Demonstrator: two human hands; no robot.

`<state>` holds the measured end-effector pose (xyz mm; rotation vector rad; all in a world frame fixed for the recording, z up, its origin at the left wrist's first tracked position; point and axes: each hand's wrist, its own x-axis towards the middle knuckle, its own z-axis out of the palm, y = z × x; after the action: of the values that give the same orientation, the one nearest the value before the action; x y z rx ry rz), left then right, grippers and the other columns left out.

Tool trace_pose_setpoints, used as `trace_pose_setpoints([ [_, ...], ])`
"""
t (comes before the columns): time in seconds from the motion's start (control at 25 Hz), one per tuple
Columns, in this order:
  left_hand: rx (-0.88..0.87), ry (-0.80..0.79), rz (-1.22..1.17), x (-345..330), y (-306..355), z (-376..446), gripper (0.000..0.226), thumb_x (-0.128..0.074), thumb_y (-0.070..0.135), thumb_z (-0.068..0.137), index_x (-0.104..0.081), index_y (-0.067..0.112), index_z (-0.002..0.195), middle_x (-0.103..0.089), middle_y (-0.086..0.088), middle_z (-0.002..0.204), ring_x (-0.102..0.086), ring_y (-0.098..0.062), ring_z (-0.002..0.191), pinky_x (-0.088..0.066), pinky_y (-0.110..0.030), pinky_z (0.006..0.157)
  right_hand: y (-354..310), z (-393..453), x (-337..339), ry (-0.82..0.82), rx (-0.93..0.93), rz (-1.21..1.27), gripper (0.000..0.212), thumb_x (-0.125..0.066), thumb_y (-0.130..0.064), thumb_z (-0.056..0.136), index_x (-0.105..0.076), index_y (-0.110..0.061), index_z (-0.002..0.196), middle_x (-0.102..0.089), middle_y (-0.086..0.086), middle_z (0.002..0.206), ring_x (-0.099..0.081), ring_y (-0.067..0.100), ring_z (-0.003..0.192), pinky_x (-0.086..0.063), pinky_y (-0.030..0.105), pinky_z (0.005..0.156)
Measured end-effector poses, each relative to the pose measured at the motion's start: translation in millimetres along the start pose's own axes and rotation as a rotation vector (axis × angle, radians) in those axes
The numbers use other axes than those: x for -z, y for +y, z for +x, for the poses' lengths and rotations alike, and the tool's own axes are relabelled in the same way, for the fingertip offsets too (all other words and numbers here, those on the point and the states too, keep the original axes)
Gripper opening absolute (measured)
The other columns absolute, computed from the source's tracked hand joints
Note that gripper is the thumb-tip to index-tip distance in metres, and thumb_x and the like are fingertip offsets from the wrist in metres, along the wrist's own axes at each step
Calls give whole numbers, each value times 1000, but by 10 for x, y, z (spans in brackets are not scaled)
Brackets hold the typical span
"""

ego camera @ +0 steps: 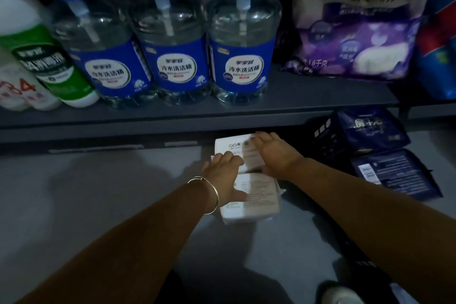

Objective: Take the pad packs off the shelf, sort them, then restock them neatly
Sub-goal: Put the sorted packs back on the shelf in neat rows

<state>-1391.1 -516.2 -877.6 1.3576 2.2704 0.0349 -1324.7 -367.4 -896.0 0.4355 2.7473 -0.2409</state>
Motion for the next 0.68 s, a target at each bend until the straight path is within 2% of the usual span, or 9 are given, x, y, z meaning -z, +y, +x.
trace_pose_setpoints([
  [0.24, -66, -23, 39, -208, -17, -17, 85, -72, 55, 68, -34, 23, 136, -35, 3, 129, -31, -17, 121, -29, -31, 99, 38, 151, -59, 53, -77, -148, 95, -70, -46, 77, -15, -14, 148, -32, 8, 143, -28, 26, 131, -27, 40, 108],
  [0.36, -105, 13, 95, -284, 1, -29, 90, -74, 57, 62, -33, 21, 134, -34, 2, 128, -29, -18, 122, -29, -31, 97, 37, 134, -57, 92, -82, -181, 85, -69, -48, 75, -30, -12, 141, -37, 8, 137, -31, 25, 127, -28, 38, 106],
  [0.48, -106, 16, 182, -385, 50, -61, 99, -75, 51, 63, -22, 18, 140, -31, 0, 135, -29, -21, 125, -31, -35, 101, 76, 76, -58, 76, -103, 87, 81, -75, -44, 72, -38, -10, 135, -39, 9, 131, -36, 24, 123, -35, 35, 103],
  [0.56, -89, 19, 221, -452, 100, -69, 99, -74, 45, 68, -16, 16, 143, -29, -2, 139, -31, -22, 126, -32, -38, 103, 115, 28, -73, 81, -129, 274, 80, -81, -33, 68, -40, -9, 132, -40, 9, 127, -42, 23, 118, -40, 31, 100],
  [0.68, -117, 14, 188, -411, 157, -59, 88, -71, 44, 72, -22, 15, 139, -31, -3, 135, -31, -22, 124, -33, -35, 102, 161, -68, -71, 113, -139, 370, 78, -83, -24, 66, -42, -10, 130, -40, 8, 124, -46, 22, 114, -44, 29, 97],
])
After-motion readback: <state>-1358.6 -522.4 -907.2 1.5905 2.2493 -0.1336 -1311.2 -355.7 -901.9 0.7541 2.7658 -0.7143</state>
